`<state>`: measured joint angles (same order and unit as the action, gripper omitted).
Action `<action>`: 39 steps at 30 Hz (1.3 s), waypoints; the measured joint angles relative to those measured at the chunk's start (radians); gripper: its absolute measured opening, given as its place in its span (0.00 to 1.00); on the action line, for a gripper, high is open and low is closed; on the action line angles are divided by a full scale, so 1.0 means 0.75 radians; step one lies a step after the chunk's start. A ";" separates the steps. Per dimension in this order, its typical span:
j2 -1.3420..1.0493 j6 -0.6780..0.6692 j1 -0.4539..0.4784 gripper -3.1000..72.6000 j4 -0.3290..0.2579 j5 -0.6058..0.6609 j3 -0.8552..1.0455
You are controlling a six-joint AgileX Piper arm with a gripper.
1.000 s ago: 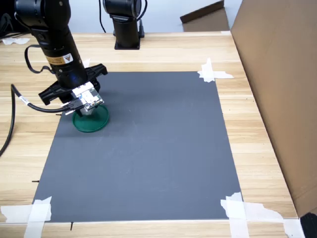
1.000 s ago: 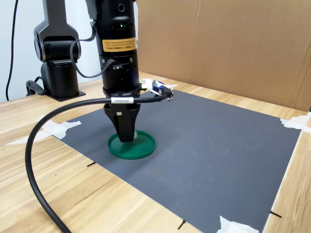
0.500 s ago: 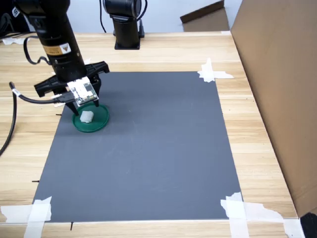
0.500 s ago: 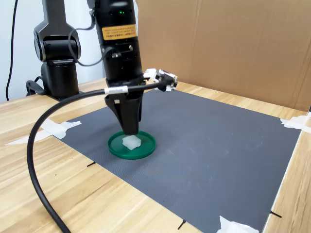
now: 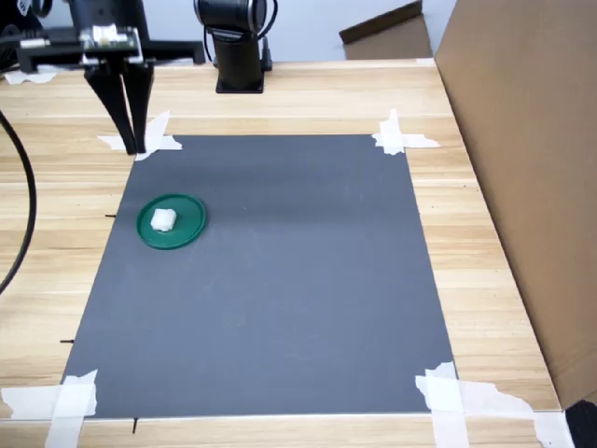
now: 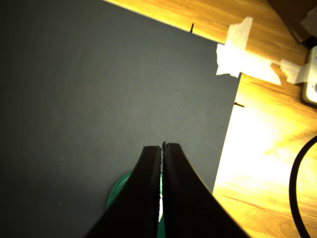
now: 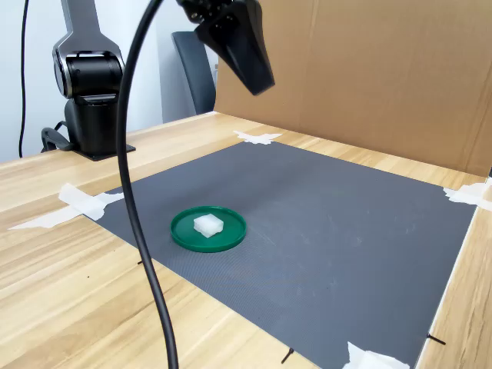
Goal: Grasp a white terminal and put it in the green lid.
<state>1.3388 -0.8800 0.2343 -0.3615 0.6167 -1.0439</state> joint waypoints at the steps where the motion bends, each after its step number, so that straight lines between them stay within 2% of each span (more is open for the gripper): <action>1: -0.010 0.003 0.000 0.01 -0.006 0.000 0.000; 7: -0.098 0.053 0.000 0.01 -0.023 0.001 0.003; 16: -0.307 0.283 0.000 0.01 -0.026 0.013 0.008; 18: -0.451 0.330 -0.069 0.01 0.015 -0.135 0.125; 24: -0.726 0.382 -0.135 0.01 0.035 -0.273 0.395; 29: -0.924 0.412 -0.139 0.01 0.027 -0.229 0.560; 33: -1.226 0.417 -0.141 0.01 0.019 -0.134 0.776; 39: -1.478 0.483 -0.143 0.01 0.008 -0.126 0.957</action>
<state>0.2306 -0.5180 0.1273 -0.3556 0.5220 -0.3263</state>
